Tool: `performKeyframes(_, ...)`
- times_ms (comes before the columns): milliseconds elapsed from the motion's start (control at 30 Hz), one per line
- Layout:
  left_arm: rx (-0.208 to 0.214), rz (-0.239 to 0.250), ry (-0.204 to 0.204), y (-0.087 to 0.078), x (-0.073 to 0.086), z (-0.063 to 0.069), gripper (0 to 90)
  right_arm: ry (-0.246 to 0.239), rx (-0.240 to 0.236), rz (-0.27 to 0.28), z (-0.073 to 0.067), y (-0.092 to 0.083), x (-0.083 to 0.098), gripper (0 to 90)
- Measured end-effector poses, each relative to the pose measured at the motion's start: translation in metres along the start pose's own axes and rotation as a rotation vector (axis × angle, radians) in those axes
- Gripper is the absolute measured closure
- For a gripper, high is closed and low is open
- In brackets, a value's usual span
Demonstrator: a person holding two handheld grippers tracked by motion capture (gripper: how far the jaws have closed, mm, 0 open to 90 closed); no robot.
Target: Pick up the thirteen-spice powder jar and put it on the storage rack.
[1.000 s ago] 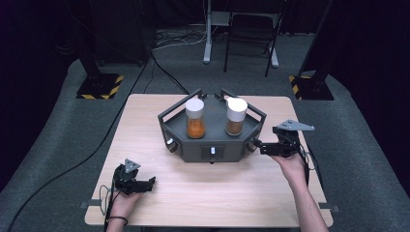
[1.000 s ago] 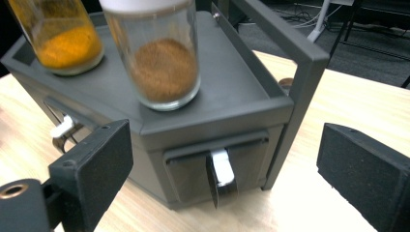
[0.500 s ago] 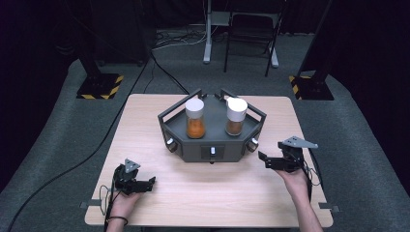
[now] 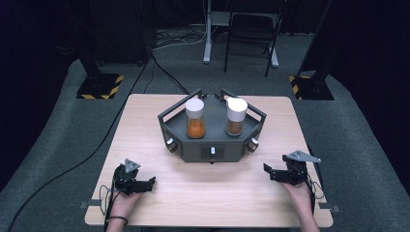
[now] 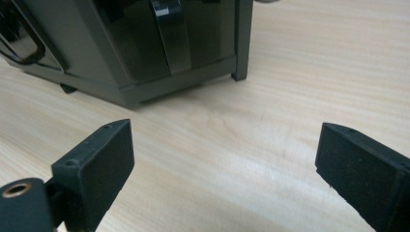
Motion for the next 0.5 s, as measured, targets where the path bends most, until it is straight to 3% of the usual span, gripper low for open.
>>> performKeyframes(500, 0.0, 0.0, 0.0, 0.0, 0.0, 0.0, 0.8, 0.013, 0.017, -0.051, 0.003, 0.003, 0.026, 5.7)
Point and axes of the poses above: each handheld gripper's, and its own axes: y roughly forward along the jaws, x roughly out of its underside, z roughly to its right, the point moved 3 cm from there along y, roughly forward along the jaws, and after that the axes turned 5 degrees about -z, right-handed, at the moved point
